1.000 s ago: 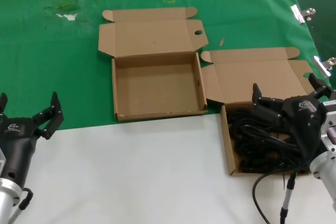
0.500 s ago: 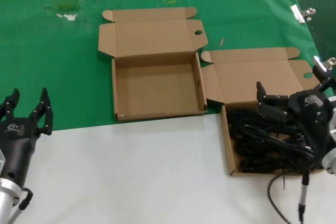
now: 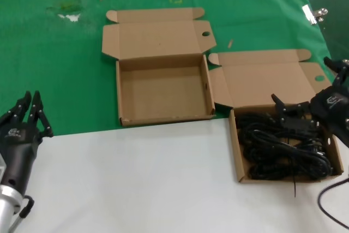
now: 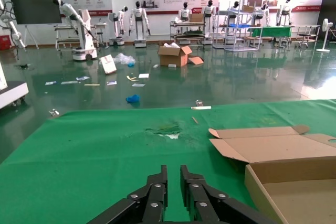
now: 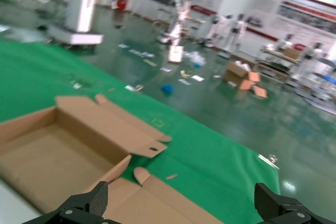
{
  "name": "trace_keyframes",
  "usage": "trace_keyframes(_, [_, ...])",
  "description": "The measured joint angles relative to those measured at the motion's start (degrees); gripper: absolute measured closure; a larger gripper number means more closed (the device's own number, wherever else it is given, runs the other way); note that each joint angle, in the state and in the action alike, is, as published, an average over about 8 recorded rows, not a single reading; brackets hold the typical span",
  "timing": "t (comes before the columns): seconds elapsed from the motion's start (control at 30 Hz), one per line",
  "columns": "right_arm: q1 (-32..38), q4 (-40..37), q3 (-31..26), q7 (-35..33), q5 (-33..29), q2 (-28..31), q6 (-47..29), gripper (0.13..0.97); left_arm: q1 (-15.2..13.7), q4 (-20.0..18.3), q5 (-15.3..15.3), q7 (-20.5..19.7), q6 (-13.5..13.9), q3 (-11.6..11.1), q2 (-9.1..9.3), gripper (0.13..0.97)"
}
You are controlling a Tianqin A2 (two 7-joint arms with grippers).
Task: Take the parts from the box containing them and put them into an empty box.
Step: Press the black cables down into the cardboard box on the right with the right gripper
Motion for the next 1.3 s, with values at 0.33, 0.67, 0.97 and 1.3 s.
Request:
trace_keyframes(0.33, [0.0, -0.1, 1.3, -0.4, -1.2, 11.7, -9.4, 0.129, 0.0, 0.0, 0.0, 0.0, 0.0, 0.0, 0.0, 0.934])
trace_keyframes(0.67, [0.2, -3.5, 0.1, -5.3, -1.4, 21.2, -22.0, 0.129, 0.0, 0.0, 0.0, 0.0, 0.0, 0.0, 0.0, 0.956])
trace_keyframes(0.97, [4.6, -7.8, -4.1, -9.5, -2.6, 24.1, -31.2, 0.129, 0.0, 0.0, 0.0, 0.0, 0.0, 0.0, 0.0, 0.957])
trace_keyframes(1.3, [6.6, -10.1, -6.8, -12.7, -3.9, 23.6, -34.7, 0.132, 0.0, 0.0, 0.0, 0.0, 0.0, 0.0, 0.0, 0.957])
